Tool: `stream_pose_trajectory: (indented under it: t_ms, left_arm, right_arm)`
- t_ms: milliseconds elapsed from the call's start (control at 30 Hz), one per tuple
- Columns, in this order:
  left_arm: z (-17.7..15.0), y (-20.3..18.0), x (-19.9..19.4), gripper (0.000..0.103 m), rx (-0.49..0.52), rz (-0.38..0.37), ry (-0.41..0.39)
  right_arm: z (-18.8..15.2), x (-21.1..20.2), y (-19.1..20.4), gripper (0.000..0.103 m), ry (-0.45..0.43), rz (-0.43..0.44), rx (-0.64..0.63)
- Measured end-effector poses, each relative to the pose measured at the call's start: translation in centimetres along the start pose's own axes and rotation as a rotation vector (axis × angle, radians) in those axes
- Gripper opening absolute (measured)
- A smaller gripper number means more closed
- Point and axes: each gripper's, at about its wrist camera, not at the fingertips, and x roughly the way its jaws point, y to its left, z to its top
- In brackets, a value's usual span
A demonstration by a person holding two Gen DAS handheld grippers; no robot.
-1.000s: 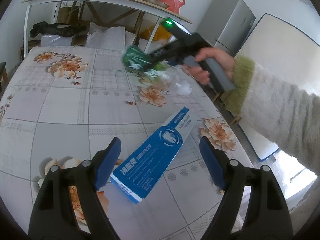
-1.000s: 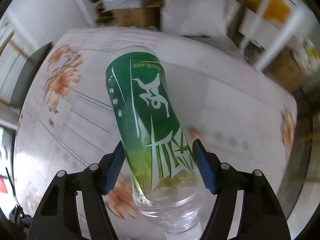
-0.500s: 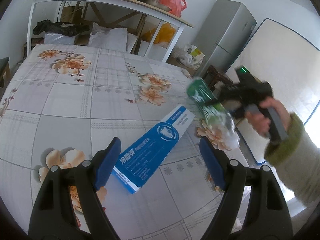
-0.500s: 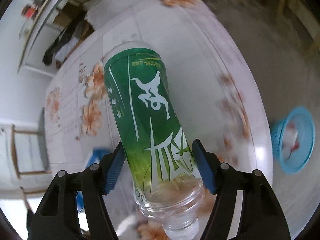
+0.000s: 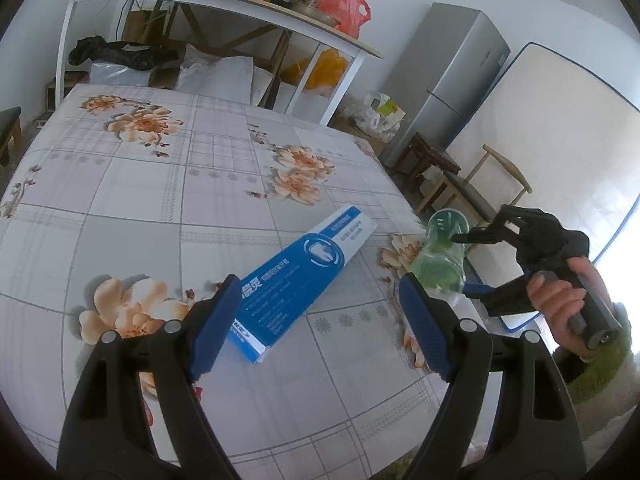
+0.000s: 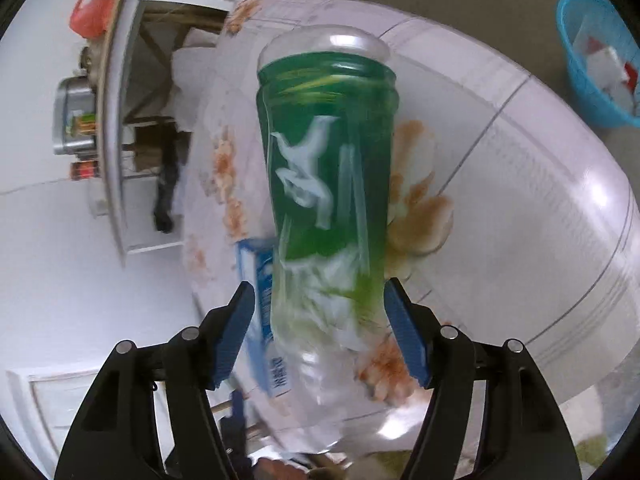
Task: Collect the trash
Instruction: 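Lift green bottle with right tool while left tool moves to blue toothpaste box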
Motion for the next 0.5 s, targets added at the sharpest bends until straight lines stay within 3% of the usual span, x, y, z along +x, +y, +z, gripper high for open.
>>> stream_pose_trajectory:
  t_ms: [100,167,233,300,367,400,500]
  left_arm:
    - [0.1,0.1,0.0,0.077,-0.003,0.006,-0.001]
    - [0.1,0.2,-0.1,0.077,-0.004,0.013,-0.003]
    - [0.1,0.4,-0.2,0.077,-0.006,0.017,-0.003]
    - [0.2,0.6,-0.2,0.077,-0.009,0.021,-0.002]
    - [0.1,0.7,-0.3,0.077,-0.012,0.024,-0.003]
    - [0.2,0.8,-0.2,0.077,-0.014,0.027,-0.003]
    - [0.2,1.0,-0.5,0.076,-0.021,0.038,-0.009]
  right_arm:
    - [-0.5,-0.8,0.9,0.075,-0.035,-0.013,-0.085]
    - [-1.0,-1.7,2.4,0.075,-0.082,-0.092,-0.219]
    - [-1.6,-3.1,4.7,0.077,-0.149,-0.201,-0.436]
    - [-3.7,-3.5,8.2,0.083,-0.217,-0.349,-0.769]
    - [-5.8,-3.0,10.3,0.086,-0.251,-0.445,-1.086]
    - [-7.6,-1.8,11.6,0.087,-0.277,-0.536,-1.334]
    - [-10.5,1.7,12.3,0.088,-0.226,-0.676,-1.795]
